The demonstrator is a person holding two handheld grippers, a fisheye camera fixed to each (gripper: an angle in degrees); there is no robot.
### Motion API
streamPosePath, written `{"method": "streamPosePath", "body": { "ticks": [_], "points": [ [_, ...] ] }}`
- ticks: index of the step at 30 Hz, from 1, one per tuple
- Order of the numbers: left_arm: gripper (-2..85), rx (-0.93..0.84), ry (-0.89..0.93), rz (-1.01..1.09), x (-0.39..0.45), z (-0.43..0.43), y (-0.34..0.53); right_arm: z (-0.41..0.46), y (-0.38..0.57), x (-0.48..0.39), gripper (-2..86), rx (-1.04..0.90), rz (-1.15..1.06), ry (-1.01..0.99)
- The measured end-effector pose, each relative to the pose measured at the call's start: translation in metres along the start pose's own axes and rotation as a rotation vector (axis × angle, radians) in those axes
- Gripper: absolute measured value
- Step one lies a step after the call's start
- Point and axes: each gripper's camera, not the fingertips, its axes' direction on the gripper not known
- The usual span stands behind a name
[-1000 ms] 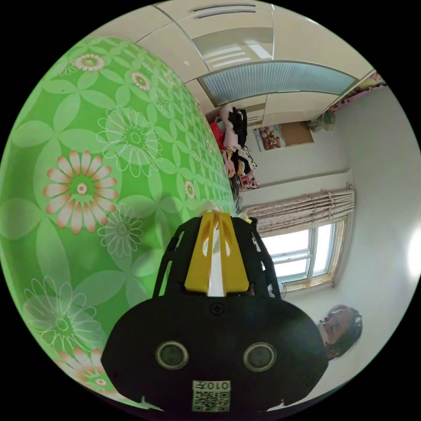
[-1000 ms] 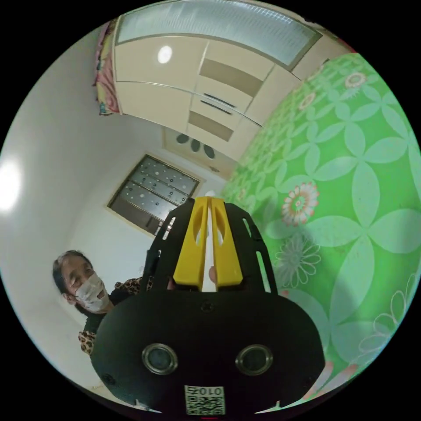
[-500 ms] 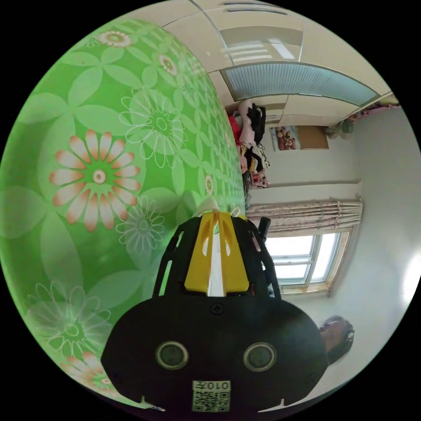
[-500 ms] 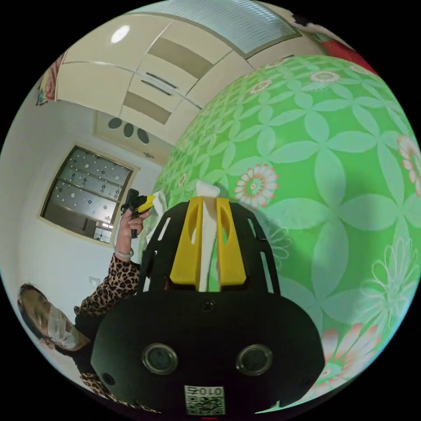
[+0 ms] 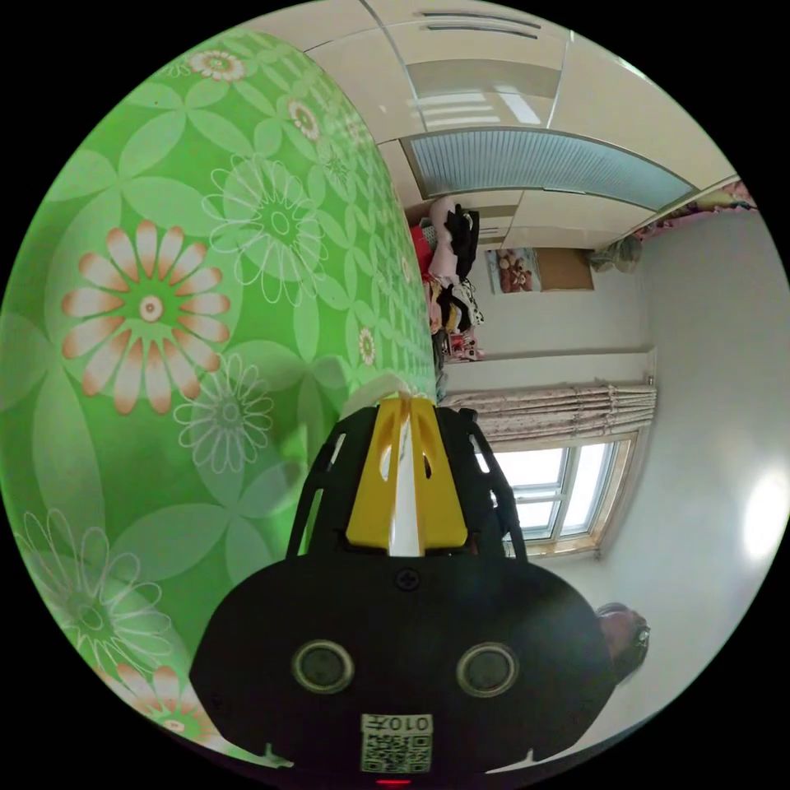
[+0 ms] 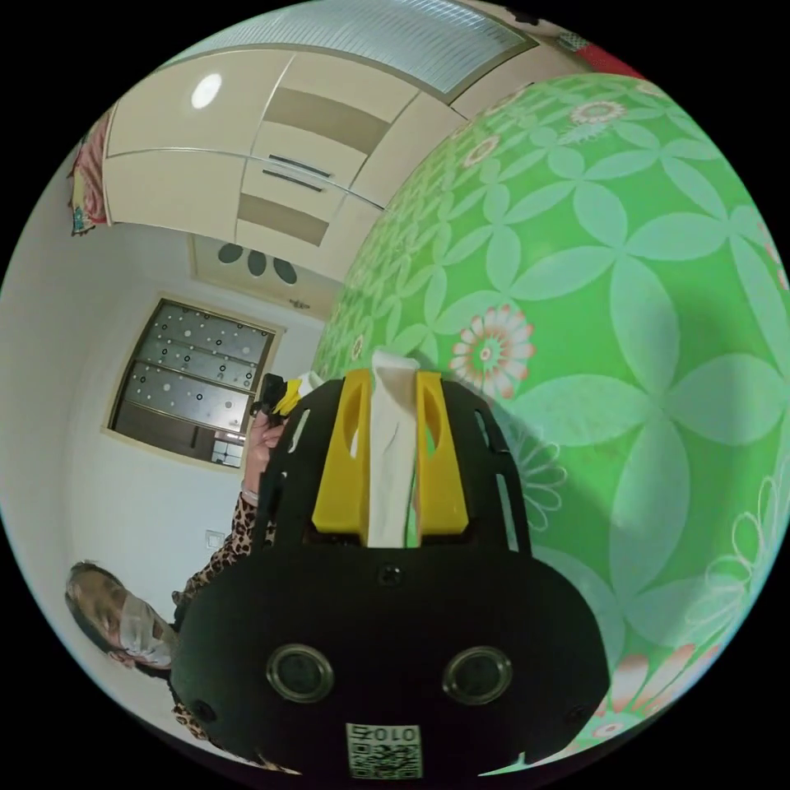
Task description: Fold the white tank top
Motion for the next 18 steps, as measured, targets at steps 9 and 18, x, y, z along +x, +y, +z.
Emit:
{"method": "streamPosePath", "body": {
  "ticks": [9, 18],
  "points": [
    [0.2, 0.047, -0.043, 0.061, 0.044, -0.009, -0.027, -0.043, -0.019, -0.026, 4.2, 0.098, -0.053, -0.111],
    [0.2, 0.046, 0.009, 0.177, 0.104, -0.009, 0.001, -0.096, 0.024, -0.073, 4.1, 0.174, -0.146, -0.177]
  ]
}}
